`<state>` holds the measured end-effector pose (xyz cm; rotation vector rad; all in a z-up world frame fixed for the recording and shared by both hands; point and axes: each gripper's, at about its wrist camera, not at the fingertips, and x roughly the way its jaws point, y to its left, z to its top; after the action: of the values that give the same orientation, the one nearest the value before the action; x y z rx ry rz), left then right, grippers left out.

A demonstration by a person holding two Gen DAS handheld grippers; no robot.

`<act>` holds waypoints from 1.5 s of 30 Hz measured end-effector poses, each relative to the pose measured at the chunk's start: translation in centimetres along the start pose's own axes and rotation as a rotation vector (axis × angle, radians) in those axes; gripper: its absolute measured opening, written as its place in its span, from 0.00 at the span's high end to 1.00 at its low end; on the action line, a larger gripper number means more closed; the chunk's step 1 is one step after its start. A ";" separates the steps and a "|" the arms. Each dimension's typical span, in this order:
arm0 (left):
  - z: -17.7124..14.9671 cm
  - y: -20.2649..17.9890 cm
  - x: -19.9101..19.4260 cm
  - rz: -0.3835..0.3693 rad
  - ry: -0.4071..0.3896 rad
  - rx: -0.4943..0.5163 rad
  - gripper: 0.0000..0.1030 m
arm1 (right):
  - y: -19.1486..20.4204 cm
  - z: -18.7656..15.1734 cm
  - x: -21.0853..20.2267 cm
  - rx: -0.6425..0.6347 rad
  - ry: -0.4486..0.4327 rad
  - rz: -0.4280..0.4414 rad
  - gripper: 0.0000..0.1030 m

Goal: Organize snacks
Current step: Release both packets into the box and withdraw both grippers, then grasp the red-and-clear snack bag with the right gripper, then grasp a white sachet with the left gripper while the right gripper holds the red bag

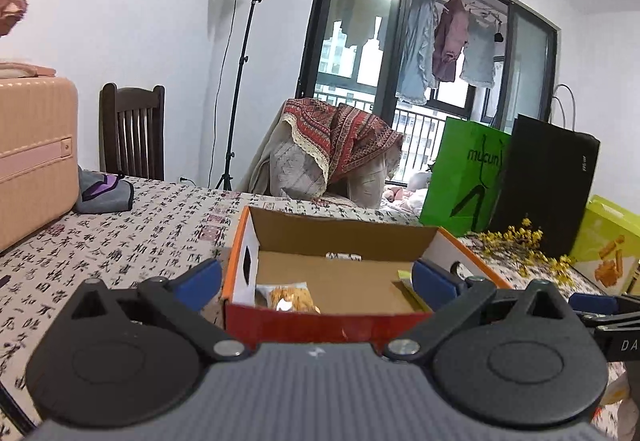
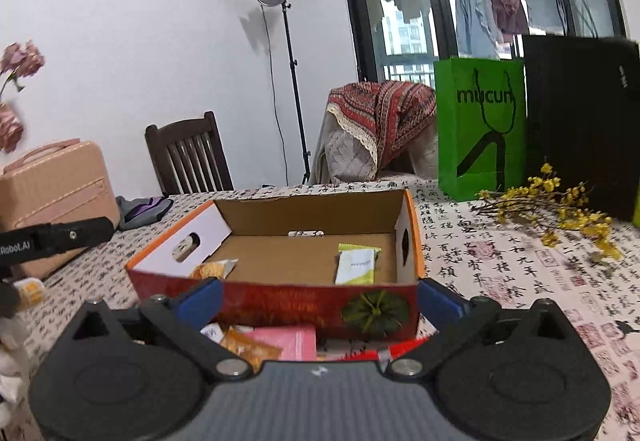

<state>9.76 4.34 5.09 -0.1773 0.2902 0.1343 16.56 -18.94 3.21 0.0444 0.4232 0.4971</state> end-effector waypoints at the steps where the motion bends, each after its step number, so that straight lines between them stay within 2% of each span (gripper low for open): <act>1: -0.4 0.1 -0.5 -0.007 0.001 0.000 0.00 | 0.1 -0.5 -0.6 -0.010 -0.001 -0.001 0.00; 7: -2.2 0.7 -3.2 -0.025 0.005 -0.008 0.00 | 0.6 -3.0 -2.8 -0.020 0.006 -0.002 0.00; 10: -3.3 0.8 -4.2 -0.020 0.015 0.022 0.00 | 1.1 -4.2 -3.5 -0.042 0.012 -0.030 0.00; 17: -5.8 1.8 -5.9 -0.022 0.063 0.014 0.00 | 2.3 -6.8 -4.3 -0.098 0.034 -0.093 0.00; 22: -6.5 2.6 -6.5 -0.009 0.079 -0.004 0.00 | 1.7 -7.2 -3.8 -0.097 0.069 -0.129 0.00; 26: -6.6 3.0 -6.6 0.007 0.083 -0.007 0.00 | 1.6 -6.8 -2.6 -0.151 0.105 -0.187 0.00; 29: -6.6 3.1 -6.6 0.011 0.088 -0.008 0.00 | 1.1 -6.7 -1.2 -0.159 0.152 -0.190 0.04; 31: -6.7 3.1 -6.6 0.014 0.093 -0.005 0.00 | 0.9 -6.7 -0.3 -0.154 0.175 -0.195 0.13; 35: -6.9 3.3 -6.5 0.023 0.103 -0.008 0.00 | 0.7 -6.8 0.8 -0.163 0.192 -0.219 0.25; 37: -7.0 3.5 -6.3 0.029 0.112 -0.012 0.00 | 0.6 -7.0 1.0 -0.165 0.191 -0.223 0.37; 39: -7.1 3.5 -6.1 0.032 0.121 -0.015 0.00 | 0.4 -7.1 0.9 -0.160 0.191 -0.223 0.41; 45: -7.4 3.4 -5.8 0.032 0.136 -0.015 0.00 | 0.1 -7.1 -0.2 -0.135 0.152 -0.212 0.43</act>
<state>1.71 5.63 -0.72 -0.1970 0.4279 0.1566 13.51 -19.39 -3.15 -0.1682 0.5356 0.3200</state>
